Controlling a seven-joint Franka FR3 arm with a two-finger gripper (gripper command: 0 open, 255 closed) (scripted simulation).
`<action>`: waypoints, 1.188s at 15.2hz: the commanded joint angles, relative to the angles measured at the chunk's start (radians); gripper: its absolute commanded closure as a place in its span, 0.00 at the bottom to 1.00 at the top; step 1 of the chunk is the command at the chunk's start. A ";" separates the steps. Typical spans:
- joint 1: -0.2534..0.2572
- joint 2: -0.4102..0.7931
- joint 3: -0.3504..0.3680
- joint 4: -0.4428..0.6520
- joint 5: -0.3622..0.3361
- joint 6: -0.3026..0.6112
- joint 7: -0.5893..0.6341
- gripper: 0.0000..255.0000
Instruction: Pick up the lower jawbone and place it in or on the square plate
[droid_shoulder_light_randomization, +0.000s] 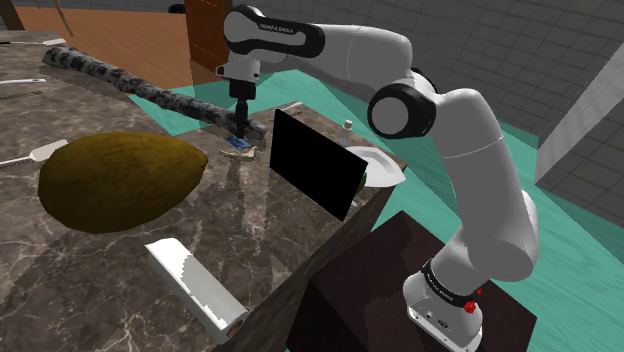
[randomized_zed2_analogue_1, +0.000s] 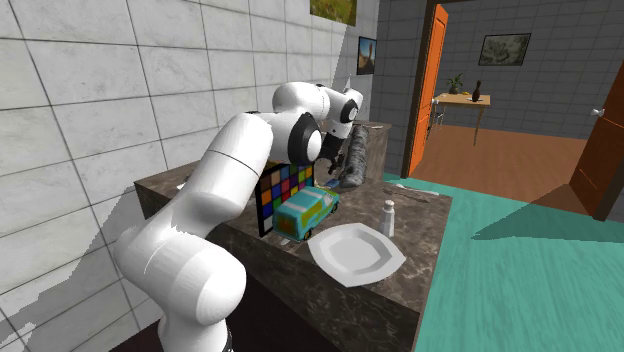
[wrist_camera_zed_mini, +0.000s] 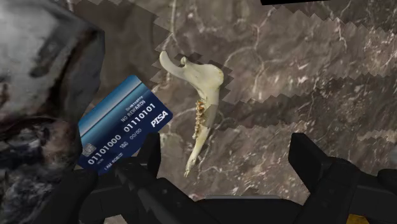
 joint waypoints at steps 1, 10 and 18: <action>0.012 0.098 0.016 0.148 -0.001 -0.064 -0.004 0.00; 0.025 0.012 0.013 -0.096 0.006 0.093 -0.030 0.00; 0.025 0.012 0.013 -0.095 0.006 0.093 -0.030 1.00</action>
